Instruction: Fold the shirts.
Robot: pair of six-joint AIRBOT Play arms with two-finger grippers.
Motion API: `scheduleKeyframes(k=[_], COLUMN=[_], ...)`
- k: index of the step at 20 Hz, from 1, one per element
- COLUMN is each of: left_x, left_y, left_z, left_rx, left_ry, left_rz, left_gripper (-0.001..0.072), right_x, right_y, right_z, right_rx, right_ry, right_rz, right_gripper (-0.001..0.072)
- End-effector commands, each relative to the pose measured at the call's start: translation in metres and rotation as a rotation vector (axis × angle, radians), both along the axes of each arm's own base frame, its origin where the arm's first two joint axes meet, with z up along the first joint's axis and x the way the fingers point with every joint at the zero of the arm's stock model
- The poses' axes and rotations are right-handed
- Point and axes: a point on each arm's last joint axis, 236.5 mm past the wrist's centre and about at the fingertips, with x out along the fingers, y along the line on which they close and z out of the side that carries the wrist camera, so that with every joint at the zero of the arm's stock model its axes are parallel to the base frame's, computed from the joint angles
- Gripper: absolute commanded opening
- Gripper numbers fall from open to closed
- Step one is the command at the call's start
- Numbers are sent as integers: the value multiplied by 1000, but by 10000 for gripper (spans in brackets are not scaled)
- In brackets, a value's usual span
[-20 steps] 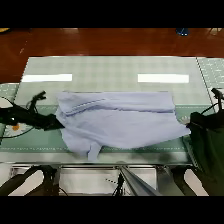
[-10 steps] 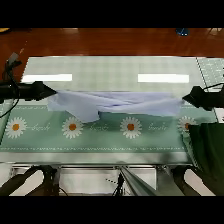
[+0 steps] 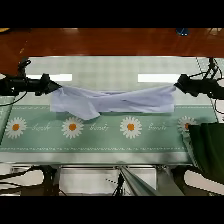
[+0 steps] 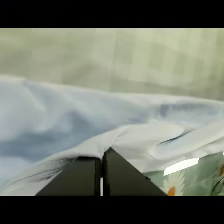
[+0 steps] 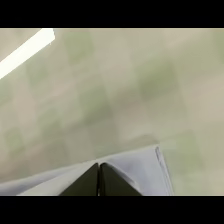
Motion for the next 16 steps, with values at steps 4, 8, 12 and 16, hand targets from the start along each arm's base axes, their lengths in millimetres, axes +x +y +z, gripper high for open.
scheduleKeyframes(k=[4, 8, 12, 16], left_x=[31, 23, 21, 3], left_y=[-5, -9, 5, 16], left_z=[-4, -33, -37, -21], left_rx=[-74, -107, -123, -182], left_ry=[7, 91, 108, 140], left_rz=[-15, -38, -16, -59], left_gripper=[21, 21, 288, 344], right_x=[7, -8, -14, -42], right_y=[-9, 1, -7, -29], right_z=[-13, -40, -45, -49], right_rx=[-100, -128, -164, -287], right_ry=[29, 122, 146, 234], right_rz=[44, 123, 138, 222], right_gripper=[24, 25, 123, 472])
